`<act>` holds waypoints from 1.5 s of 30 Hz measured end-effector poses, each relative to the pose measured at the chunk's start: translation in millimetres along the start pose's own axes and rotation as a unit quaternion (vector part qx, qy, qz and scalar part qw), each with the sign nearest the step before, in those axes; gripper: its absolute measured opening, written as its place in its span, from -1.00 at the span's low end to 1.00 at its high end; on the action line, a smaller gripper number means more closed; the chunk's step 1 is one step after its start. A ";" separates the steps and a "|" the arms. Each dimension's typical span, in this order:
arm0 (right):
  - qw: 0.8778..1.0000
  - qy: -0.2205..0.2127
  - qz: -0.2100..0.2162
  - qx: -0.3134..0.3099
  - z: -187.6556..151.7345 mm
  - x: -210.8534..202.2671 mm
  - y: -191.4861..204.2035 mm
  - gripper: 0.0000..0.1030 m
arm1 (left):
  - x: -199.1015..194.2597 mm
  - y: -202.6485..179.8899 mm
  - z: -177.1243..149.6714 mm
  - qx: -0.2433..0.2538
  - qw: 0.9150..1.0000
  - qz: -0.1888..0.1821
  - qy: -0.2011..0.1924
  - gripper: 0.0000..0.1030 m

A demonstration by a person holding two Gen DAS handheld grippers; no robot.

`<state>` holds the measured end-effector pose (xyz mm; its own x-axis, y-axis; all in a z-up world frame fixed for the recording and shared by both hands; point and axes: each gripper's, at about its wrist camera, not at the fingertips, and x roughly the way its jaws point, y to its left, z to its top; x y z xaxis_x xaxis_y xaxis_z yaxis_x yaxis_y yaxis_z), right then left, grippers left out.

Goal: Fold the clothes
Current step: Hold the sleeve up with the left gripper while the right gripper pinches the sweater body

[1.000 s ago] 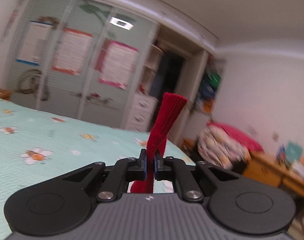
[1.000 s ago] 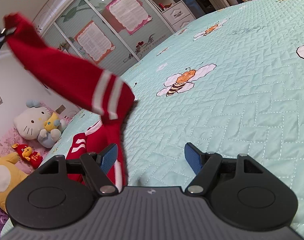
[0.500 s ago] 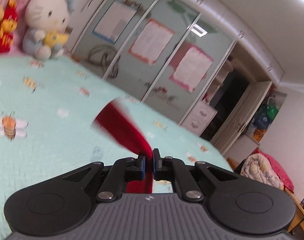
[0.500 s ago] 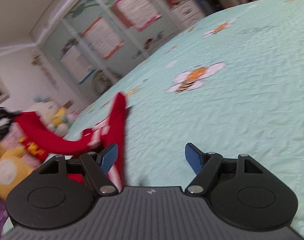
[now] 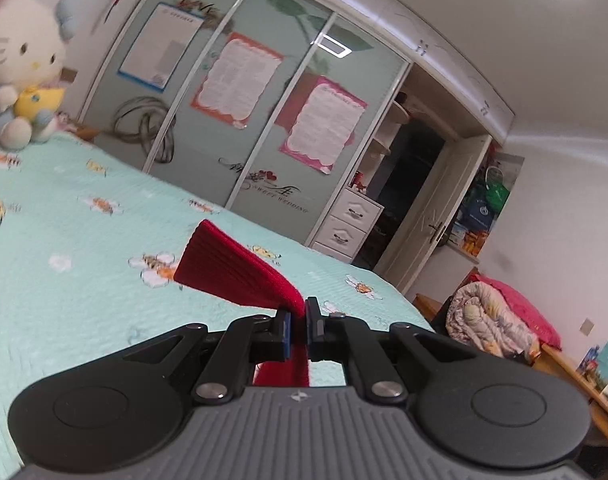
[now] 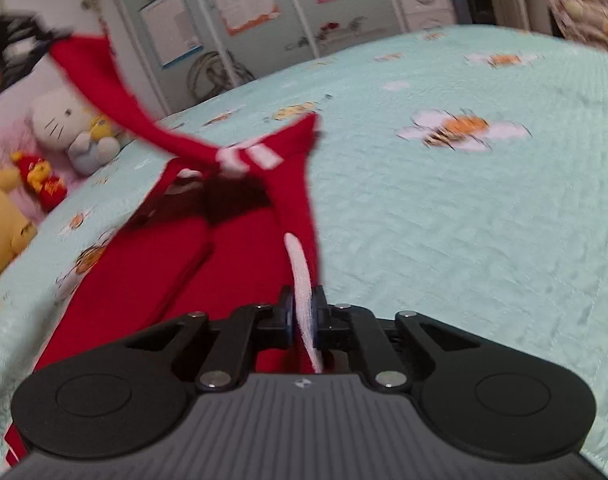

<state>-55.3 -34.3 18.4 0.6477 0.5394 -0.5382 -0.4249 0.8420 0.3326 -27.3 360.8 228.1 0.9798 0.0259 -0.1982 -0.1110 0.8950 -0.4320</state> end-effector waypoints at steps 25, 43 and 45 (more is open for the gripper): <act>0.986 0.099 0.074 -0.113 -0.3 30.5 116.5 -0.86 | -25.9 152.3 -26.5 -0.094 0.986 0.132 -0.023 -0.91; 0.982 -0.009 0.157 0.103 105.1 95.2 10.4 -0.65 | -85.4 213.2 -124.7 -0.196 0.956 0.194 -0.101 -0.91; 0.981 -0.012 0.154 0.118 117.7 122.4 1.0 -0.65 | -89.1 218.9 -138.8 -0.211 0.949 0.203 -0.121 -0.91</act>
